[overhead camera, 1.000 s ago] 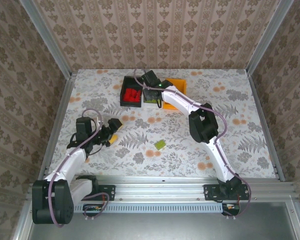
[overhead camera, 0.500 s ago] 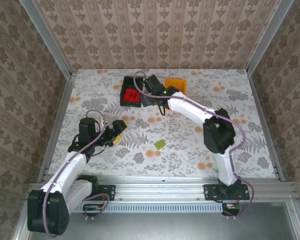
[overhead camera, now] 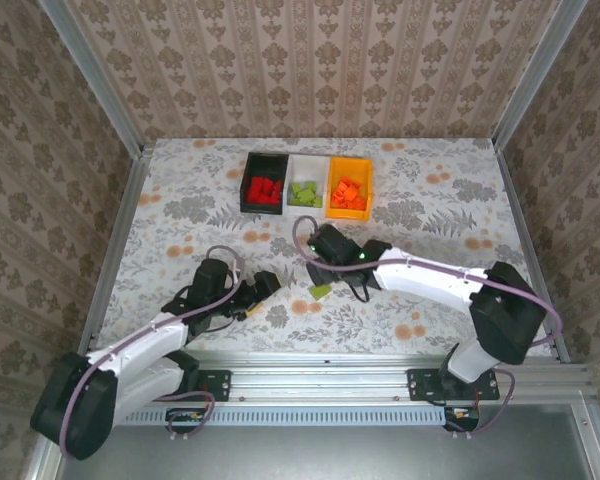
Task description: Sort the legos into containers by color
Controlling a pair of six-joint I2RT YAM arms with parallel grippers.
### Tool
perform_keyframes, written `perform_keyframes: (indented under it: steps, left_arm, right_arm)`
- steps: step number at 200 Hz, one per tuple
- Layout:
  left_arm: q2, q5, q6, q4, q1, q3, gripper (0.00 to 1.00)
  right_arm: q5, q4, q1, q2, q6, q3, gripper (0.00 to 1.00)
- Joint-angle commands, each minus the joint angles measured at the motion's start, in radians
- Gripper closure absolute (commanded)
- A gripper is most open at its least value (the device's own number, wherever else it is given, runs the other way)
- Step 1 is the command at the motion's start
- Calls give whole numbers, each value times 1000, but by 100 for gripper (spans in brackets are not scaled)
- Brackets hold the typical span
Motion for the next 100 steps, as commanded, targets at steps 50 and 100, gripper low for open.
perform_keyframes:
  steps: [50, 100]
  left_arm:
    - [5, 76, 117, -61, 177, 102, 0]
    - [-53, 152, 132, -153, 331, 73, 0]
  right_arm:
    - [67, -149, 119, -55, 43, -50, 24]
    - [-8, -61, 206, 44, 102, -20, 18]
